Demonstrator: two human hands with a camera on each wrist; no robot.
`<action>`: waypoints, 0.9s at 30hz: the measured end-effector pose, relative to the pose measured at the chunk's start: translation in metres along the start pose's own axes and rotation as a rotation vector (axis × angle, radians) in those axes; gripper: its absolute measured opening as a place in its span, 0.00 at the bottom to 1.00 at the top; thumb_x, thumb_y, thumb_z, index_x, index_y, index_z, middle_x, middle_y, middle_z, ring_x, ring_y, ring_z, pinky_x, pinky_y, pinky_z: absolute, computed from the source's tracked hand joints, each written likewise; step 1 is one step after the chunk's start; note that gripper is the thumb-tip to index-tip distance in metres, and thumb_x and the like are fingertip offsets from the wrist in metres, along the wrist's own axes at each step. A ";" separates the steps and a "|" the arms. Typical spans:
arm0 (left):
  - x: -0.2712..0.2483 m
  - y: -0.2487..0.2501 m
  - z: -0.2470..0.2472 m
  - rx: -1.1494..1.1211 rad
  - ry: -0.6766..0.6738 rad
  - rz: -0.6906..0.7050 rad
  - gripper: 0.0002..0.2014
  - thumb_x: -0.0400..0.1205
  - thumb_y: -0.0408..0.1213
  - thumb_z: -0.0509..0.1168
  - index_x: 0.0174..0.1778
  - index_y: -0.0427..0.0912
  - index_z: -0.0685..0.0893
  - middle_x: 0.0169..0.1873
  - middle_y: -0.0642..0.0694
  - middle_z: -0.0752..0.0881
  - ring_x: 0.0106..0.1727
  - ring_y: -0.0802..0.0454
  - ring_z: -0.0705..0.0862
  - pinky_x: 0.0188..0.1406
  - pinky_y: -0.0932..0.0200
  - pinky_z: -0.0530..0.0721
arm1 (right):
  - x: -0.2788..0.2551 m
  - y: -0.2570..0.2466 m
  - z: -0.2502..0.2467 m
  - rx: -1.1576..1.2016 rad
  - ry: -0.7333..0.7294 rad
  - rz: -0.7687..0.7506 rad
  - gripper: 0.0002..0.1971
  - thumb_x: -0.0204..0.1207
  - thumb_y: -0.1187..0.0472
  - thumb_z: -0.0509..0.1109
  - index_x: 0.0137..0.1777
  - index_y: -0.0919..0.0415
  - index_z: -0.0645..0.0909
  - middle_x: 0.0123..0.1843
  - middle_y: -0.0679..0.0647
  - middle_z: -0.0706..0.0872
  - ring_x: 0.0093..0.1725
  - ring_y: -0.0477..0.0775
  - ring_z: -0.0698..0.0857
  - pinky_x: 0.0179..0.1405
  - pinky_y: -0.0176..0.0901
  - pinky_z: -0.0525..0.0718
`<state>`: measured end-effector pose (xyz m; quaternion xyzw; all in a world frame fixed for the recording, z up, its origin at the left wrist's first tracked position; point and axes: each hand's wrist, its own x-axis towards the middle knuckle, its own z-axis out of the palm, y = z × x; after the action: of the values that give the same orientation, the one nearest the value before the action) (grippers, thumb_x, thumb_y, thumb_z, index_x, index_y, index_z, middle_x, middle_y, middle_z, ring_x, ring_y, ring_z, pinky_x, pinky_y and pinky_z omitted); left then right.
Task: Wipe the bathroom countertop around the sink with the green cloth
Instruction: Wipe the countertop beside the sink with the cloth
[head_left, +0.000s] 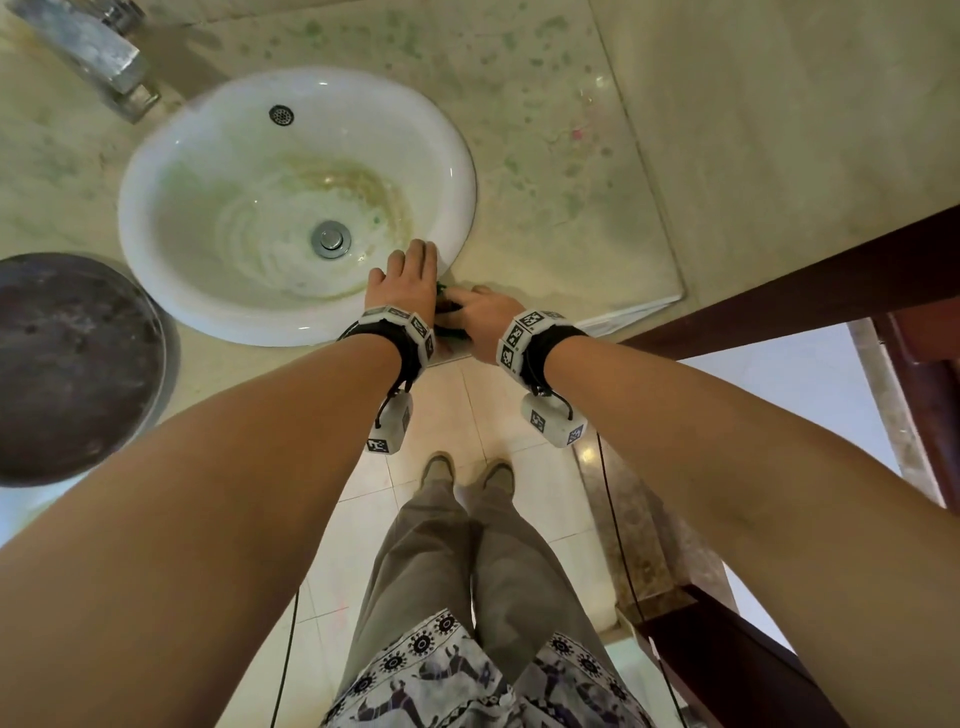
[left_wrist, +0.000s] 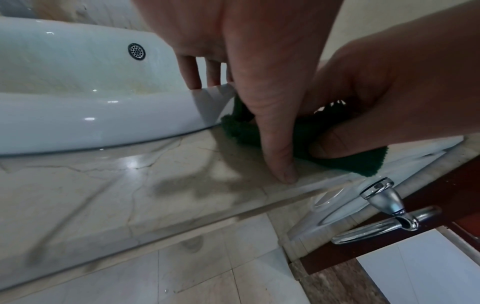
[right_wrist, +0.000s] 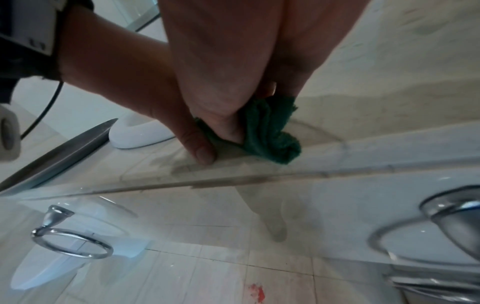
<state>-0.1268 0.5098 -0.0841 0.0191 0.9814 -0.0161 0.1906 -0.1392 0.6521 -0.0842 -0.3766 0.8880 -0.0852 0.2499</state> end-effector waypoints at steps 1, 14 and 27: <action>0.000 0.001 0.000 0.009 -0.001 0.000 0.64 0.59 0.52 0.82 0.83 0.37 0.50 0.79 0.42 0.59 0.72 0.40 0.67 0.64 0.46 0.73 | -0.004 0.003 0.000 -0.001 0.002 -0.011 0.22 0.81 0.55 0.65 0.75 0.43 0.75 0.76 0.47 0.73 0.62 0.63 0.76 0.64 0.52 0.78; 0.011 0.010 -0.037 -0.117 -0.162 -0.019 0.50 0.65 0.52 0.81 0.75 0.38 0.62 0.69 0.39 0.68 0.67 0.38 0.71 0.60 0.41 0.76 | -0.067 0.068 -0.027 0.224 0.058 0.608 0.32 0.76 0.68 0.66 0.79 0.48 0.70 0.77 0.54 0.71 0.72 0.62 0.74 0.71 0.47 0.74; 0.056 0.030 -0.079 -0.178 -0.130 0.046 0.51 0.67 0.56 0.79 0.79 0.40 0.59 0.77 0.41 0.59 0.74 0.36 0.65 0.61 0.36 0.76 | -0.096 0.113 -0.084 0.597 0.303 0.963 0.29 0.76 0.70 0.59 0.76 0.50 0.75 0.69 0.58 0.83 0.62 0.63 0.84 0.63 0.48 0.83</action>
<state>-0.2071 0.5451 -0.0326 0.0238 0.9637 0.0745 0.2553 -0.1956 0.7963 -0.0137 0.1723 0.9225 -0.2613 0.2257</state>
